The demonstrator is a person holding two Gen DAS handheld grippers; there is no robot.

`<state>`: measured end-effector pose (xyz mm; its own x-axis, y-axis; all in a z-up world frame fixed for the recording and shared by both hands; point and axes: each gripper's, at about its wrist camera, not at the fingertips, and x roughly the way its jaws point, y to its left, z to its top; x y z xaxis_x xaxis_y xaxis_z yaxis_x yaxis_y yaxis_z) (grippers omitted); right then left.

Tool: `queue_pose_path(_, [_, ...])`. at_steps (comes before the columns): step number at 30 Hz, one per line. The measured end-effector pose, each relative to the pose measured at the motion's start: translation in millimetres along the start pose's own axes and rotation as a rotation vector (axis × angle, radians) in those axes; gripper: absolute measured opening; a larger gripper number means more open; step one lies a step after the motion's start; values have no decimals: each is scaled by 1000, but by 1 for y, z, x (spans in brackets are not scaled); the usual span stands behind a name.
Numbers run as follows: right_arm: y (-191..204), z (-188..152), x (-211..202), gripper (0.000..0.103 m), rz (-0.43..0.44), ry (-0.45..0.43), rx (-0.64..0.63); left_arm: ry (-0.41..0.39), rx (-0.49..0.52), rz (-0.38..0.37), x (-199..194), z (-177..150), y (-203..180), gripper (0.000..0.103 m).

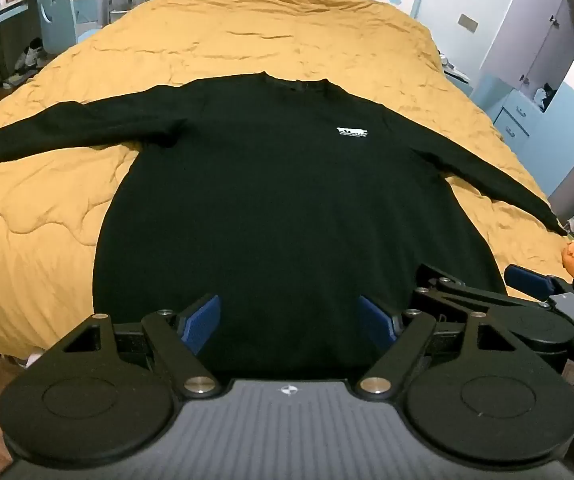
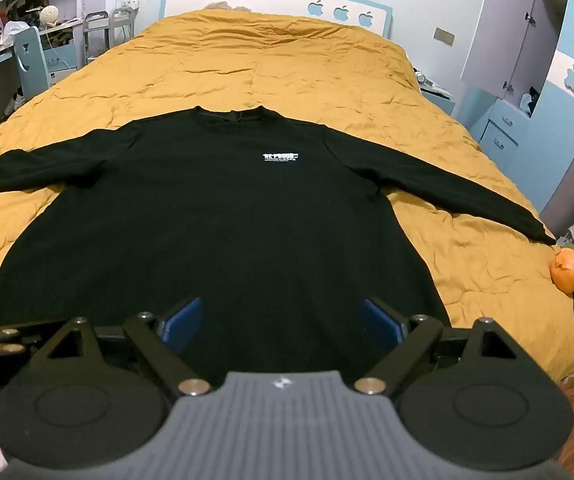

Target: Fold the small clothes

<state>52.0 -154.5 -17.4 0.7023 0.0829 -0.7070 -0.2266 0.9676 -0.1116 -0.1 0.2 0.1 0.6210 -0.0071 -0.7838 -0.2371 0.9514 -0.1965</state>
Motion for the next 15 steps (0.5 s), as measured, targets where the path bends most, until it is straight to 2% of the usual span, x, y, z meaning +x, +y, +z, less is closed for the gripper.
queue_pose_path(15, [0,0,0,83,4,-1,4,7,-2,-1,3,-3,0,92])
